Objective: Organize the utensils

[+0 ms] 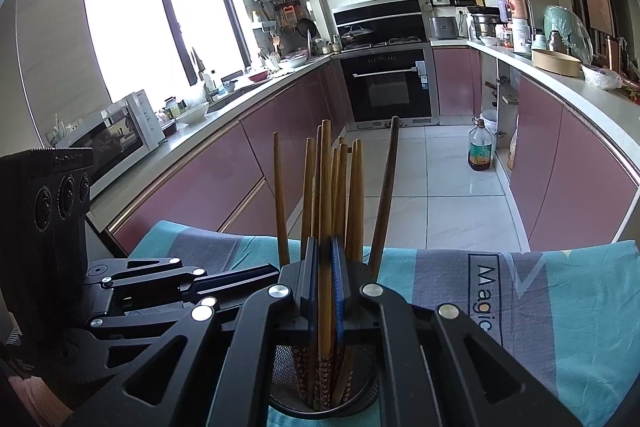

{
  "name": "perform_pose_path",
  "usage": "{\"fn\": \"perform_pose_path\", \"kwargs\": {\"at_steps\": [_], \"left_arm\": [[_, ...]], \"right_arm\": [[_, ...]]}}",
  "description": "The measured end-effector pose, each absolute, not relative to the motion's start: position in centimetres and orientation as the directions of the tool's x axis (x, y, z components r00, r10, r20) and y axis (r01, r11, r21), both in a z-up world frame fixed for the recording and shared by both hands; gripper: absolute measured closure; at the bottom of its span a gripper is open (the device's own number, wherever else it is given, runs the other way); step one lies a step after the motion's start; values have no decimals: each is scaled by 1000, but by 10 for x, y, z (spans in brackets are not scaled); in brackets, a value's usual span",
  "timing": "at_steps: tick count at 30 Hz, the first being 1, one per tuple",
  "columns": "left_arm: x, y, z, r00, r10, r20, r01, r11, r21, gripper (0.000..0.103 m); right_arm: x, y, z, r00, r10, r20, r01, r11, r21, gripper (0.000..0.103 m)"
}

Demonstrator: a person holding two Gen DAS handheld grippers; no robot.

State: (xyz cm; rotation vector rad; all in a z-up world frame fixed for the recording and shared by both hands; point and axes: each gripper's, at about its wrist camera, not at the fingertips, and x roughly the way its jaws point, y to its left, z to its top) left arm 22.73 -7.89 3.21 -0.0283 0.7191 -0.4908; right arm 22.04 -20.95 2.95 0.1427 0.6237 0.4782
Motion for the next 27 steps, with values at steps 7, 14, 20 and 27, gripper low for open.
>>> {"fn": "perform_pose_path", "kwargs": {"at_steps": [7,14,20,27], "left_arm": [[225,-81,28,644,-443,-624,424,885,-191,95],[213,-79,28,674,-424,-605,414,895,-166,73],[192,-65,30,731,-388,-562,372,916,-148,34],[156,-36,34,817,-312,-485,293,949,-116,6]], "right_arm": [[221,-210,28,705,470,-531,-382,883,274,96],[220,-213,27,707,467,-532,-377,884,275,93],[203,-215,25,730,444,-520,-367,896,249,72],[172,-222,20,770,414,-485,-346,910,228,52]]}}
